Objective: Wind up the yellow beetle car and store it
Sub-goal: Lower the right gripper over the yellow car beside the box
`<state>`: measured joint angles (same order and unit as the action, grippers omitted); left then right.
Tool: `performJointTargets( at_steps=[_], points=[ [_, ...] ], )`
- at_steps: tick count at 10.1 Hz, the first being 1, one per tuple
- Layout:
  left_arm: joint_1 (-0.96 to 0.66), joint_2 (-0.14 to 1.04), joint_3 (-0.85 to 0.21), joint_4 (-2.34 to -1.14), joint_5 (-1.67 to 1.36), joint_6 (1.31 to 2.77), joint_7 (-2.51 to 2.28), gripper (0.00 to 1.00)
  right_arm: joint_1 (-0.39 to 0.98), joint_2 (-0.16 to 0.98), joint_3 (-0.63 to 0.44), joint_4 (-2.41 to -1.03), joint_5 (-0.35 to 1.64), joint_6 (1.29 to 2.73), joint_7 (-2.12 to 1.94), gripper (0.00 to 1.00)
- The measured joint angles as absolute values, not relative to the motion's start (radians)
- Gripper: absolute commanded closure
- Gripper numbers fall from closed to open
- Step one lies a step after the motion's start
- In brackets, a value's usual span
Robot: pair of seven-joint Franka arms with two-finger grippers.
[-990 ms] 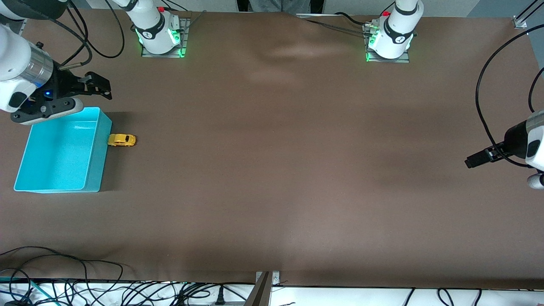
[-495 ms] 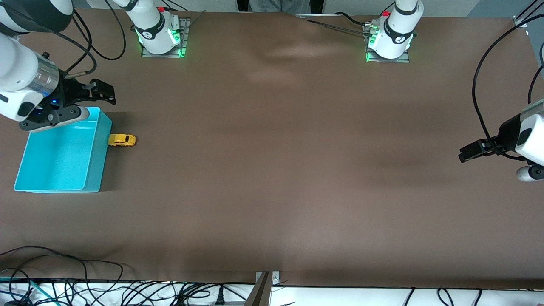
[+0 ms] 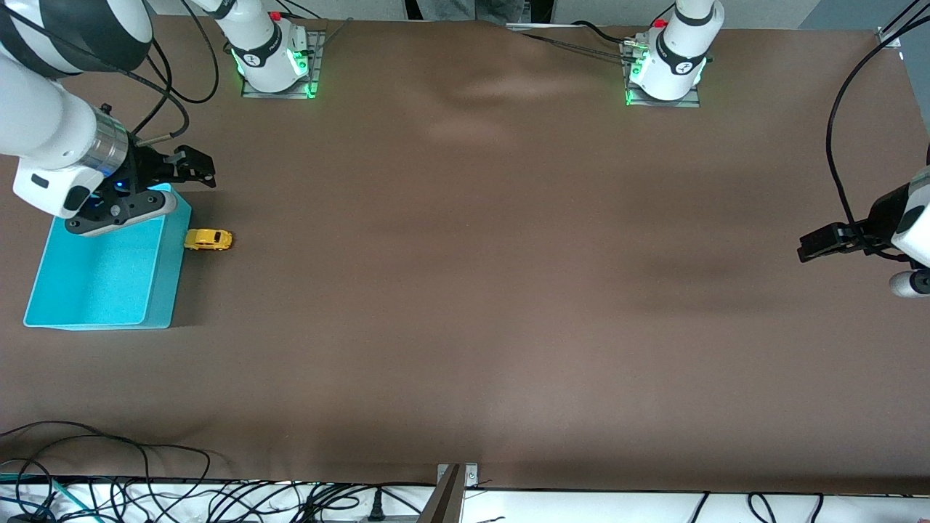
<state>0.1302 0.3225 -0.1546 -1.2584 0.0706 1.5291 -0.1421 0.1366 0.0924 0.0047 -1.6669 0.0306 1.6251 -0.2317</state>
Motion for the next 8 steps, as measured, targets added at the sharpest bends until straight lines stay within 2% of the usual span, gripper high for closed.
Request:
performJointTargets(
  at_steps=[4, 8],
  points=[
    [0.137, 0.306, -0.112, -1.263, -0.047, 1.530, -0.133, 0.00, 0.011, 0.072, 0.070, -1.890, 0.031, 1.826, -0.698, 0.00],
    [0.138, 0.302, -0.109, -1.263, -0.048, 1.531, -0.088, 0.00, -0.027, 0.097, 0.083, -2.132, 0.020, 2.180, -1.134, 0.00]
  ],
)
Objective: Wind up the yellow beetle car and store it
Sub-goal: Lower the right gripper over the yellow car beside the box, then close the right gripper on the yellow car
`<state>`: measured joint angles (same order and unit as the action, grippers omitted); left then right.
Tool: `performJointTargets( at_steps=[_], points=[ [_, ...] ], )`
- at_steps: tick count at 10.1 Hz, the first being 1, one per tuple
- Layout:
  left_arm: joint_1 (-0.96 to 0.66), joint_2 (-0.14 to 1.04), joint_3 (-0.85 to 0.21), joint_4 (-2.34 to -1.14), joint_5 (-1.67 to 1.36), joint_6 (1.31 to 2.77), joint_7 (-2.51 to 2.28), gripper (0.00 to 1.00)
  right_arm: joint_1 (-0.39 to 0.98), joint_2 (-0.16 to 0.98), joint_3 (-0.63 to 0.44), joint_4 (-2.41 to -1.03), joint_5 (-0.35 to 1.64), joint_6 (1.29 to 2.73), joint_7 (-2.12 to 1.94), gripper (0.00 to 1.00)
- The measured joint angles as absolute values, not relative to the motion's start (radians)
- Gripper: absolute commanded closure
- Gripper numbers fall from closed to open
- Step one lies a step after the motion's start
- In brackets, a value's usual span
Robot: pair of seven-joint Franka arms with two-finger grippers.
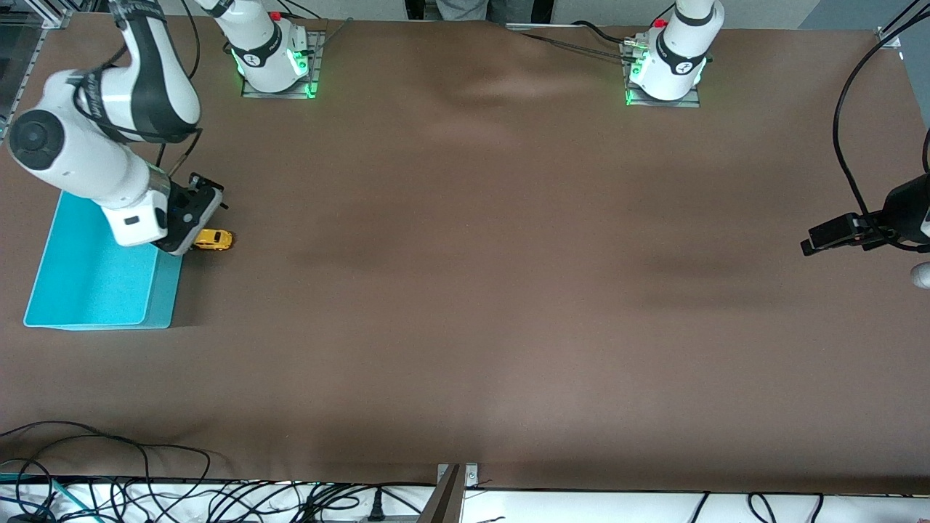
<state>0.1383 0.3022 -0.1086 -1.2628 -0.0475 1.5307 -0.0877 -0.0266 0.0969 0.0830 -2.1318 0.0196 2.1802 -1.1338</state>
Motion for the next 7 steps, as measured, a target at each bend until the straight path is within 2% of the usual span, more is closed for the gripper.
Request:
performJointTargets(
  at_steps=[2, 7],
  points=[
    [0.139, 0.302, -0.106, -1.263, -0.048, 1.531, -0.080, 0.00, -0.054, 0.133, 0.086, -2.178, 0.007, 2.299, -1.340, 0.00],
    [0.140, 0.302, -0.095, -1.263, -0.048, 1.531, -0.070, 0.00, -0.178, 0.237, 0.087, -2.223, -0.062, 2.445, -1.609, 0.00]
  ],
)
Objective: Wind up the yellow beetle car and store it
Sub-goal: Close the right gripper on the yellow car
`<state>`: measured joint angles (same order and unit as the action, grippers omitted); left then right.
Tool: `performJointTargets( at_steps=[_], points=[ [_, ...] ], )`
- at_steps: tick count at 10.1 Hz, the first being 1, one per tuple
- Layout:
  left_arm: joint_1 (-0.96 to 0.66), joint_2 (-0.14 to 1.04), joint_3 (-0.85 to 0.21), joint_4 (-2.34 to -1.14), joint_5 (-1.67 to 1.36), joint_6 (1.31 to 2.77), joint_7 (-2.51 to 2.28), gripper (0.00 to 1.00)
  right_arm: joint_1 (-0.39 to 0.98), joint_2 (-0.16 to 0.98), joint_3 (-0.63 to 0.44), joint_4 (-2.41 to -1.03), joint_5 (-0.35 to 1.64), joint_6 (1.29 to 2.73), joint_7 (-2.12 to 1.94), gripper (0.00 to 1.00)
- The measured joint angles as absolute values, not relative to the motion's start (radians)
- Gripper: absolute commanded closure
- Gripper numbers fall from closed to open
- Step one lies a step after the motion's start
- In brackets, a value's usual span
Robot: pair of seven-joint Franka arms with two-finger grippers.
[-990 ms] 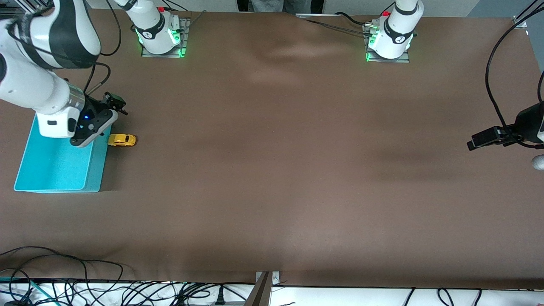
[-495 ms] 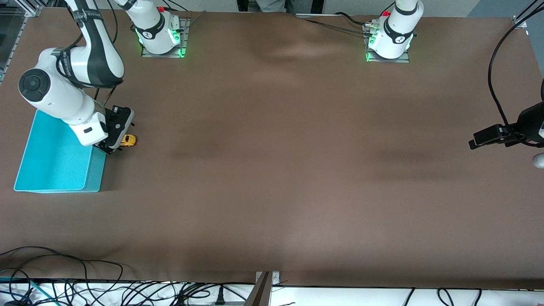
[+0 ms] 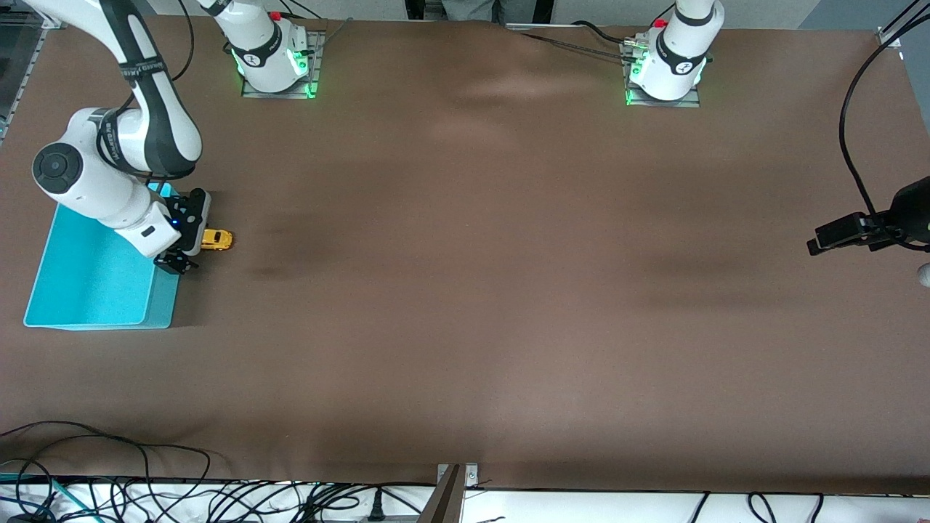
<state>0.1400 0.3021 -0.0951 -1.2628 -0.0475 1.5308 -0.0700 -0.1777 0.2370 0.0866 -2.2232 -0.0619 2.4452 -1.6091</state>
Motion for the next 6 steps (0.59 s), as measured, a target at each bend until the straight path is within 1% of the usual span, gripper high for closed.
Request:
performJointTargets(
  at_steps=[2, 4, 6],
  points=[
    [0.143, 0.302, -0.095, -1.263, -0.048, 1.531, -0.070, 0.00, -0.211, 0.258, 0.087, -2.273, -0.064, 2.506, -1.659, 0.00],
    [0.147, 0.302, -0.095, -1.263, -0.048, 1.531, -0.069, 0.00, -0.214, 0.260, 0.088, -2.311, -0.064, 2.518, -1.662, 0.00],
    [0.151, 0.303, -0.095, -1.264, -0.048, 1.531, -0.069, 0.00, -0.215, 0.289, 0.090, -2.326, -0.065, 2.533, -1.663, 0.00]
  ],
)
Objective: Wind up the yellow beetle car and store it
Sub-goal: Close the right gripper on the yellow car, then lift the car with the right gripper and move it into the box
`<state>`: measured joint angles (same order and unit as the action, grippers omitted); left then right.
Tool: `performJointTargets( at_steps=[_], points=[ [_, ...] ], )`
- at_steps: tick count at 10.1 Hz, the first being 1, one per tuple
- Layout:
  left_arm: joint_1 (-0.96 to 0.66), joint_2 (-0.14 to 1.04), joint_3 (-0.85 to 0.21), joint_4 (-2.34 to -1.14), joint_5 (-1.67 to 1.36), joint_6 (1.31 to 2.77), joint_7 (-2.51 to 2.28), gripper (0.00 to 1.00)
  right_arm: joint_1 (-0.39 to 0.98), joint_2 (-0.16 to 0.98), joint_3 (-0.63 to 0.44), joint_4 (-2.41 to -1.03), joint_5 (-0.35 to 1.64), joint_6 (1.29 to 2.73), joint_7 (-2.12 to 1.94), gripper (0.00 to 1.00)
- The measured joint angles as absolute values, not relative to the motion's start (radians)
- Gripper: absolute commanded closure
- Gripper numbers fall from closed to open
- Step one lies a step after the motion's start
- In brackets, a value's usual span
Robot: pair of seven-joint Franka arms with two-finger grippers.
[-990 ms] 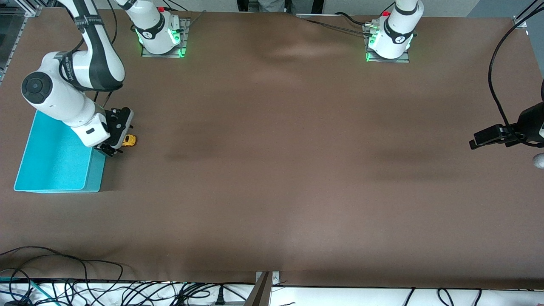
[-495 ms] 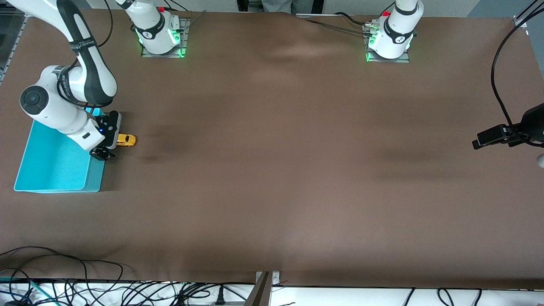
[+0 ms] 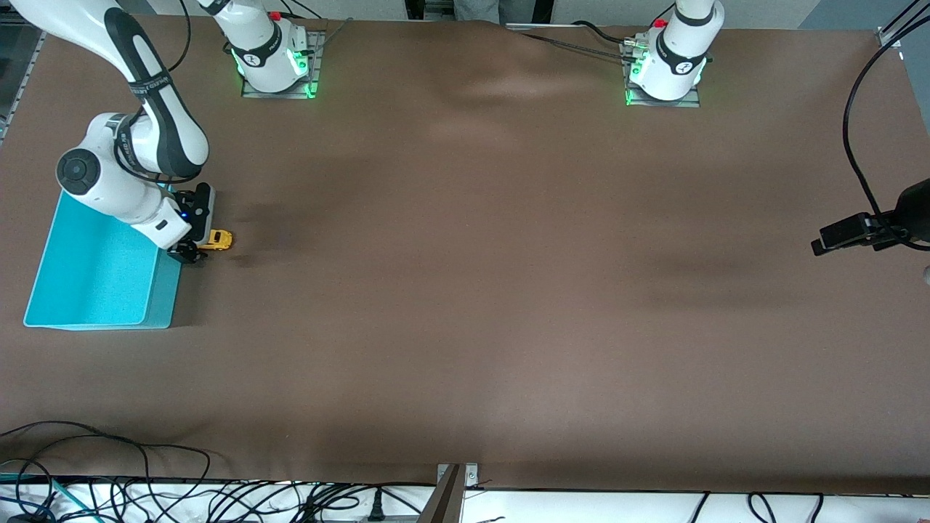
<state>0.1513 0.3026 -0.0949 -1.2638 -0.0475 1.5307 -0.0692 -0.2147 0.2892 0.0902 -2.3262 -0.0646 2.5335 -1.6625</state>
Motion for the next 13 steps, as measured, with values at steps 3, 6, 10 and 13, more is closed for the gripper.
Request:
performJointTargets(
  at_steps=[3, 6, 10, 13],
  points=[
    [0.152, 0.303, -0.095, -1.266, -0.048, 1.531, -0.069, 0.00, -0.249, 0.342, 0.090, -2.328, -0.066, 2.566, -1.690, 0.00],
    [0.153, 0.307, -0.095, -1.267, -0.048, 1.531, -0.068, 0.00, -0.276, 0.345, 0.090, -2.328, -0.067, 2.583, -1.752, 0.70],
    [0.153, 0.309, -0.095, -1.274, -0.048, 1.531, -0.067, 0.00, -0.276, 0.339, 0.102, -2.323, -0.068, 2.589, -1.837, 1.00],
    [0.153, 0.309, -0.095, -1.276, -0.048, 1.536, -0.065, 0.00, -0.276, 0.274, 0.167, -2.312, -0.069, 2.546, -1.849, 1.00]
  ],
)
